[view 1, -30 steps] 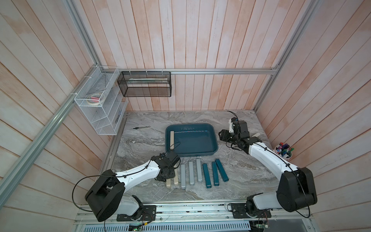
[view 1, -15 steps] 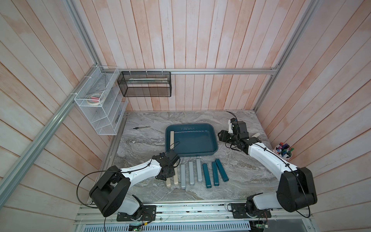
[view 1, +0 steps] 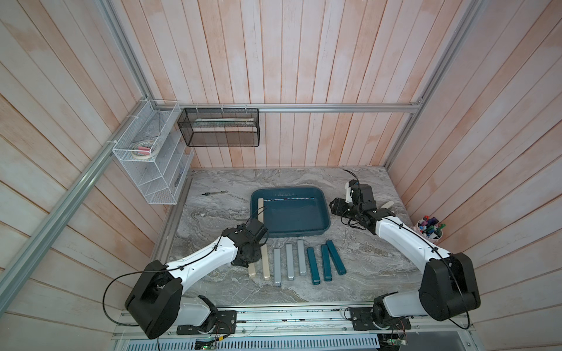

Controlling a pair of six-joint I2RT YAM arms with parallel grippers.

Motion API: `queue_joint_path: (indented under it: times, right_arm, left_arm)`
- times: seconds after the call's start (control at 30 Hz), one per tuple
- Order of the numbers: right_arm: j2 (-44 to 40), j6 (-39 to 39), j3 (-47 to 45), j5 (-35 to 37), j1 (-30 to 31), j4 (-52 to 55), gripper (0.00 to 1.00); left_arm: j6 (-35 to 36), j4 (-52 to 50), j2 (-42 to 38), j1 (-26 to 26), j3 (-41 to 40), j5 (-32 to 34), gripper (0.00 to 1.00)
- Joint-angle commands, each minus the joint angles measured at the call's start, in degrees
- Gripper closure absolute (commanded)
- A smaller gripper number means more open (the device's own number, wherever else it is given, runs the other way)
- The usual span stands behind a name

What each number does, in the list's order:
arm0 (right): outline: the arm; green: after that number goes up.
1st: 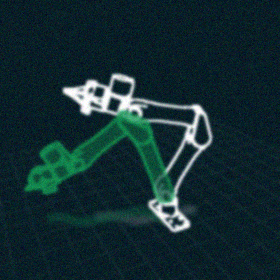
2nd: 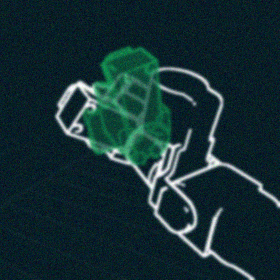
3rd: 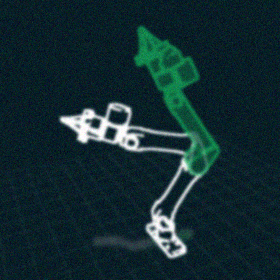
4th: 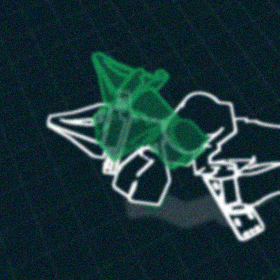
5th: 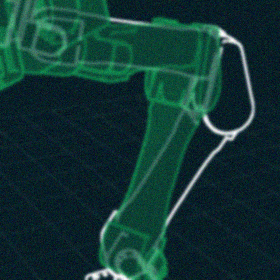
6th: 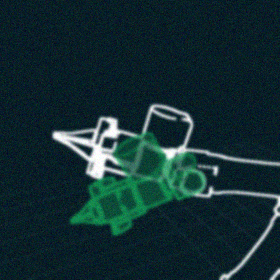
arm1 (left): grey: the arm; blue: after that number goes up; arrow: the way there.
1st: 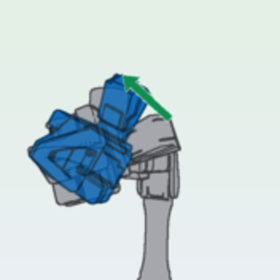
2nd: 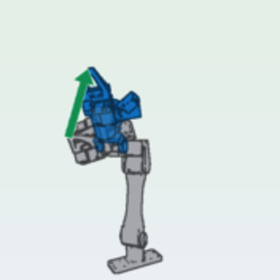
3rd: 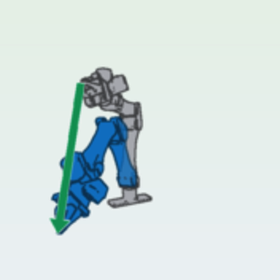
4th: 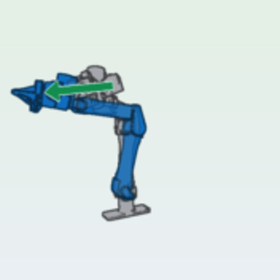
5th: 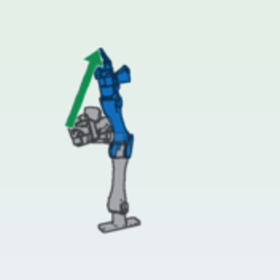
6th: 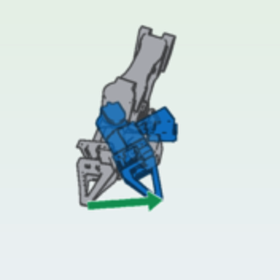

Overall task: Put the pruning pliers into the storage box
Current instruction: Pick up the pruning pliers from the center of the board, then place the pruning pliers in the storage box.

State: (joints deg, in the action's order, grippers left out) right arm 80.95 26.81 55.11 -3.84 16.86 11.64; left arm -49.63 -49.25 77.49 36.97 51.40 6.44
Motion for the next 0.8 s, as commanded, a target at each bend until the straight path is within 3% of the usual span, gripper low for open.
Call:
queue_joint_path:
  times: [0.0, 0.27, 0.77]
  right_arm:
    - [-0.09, 0.52, 0.53, -0.56, 0.45, -1.90, 0.41]
    - [1.44, -1.17, 3.49, -1.21, 0.45, -0.76, 0.41]
    - [-3.38, -1.58, 1.51, 0.07, 0.36, 1.30, 0.41]
  left_arm:
    - [4.38, -3.13, 0.07, -2.29, 8.90, 1.13, 0.82]
    - [15.69, -3.47, 16.77, -6.39, 32.18, 3.49, 0.82]
    - [26.24, -3.13, 45.84, -9.46, 60.59, 1.95, 0.82]
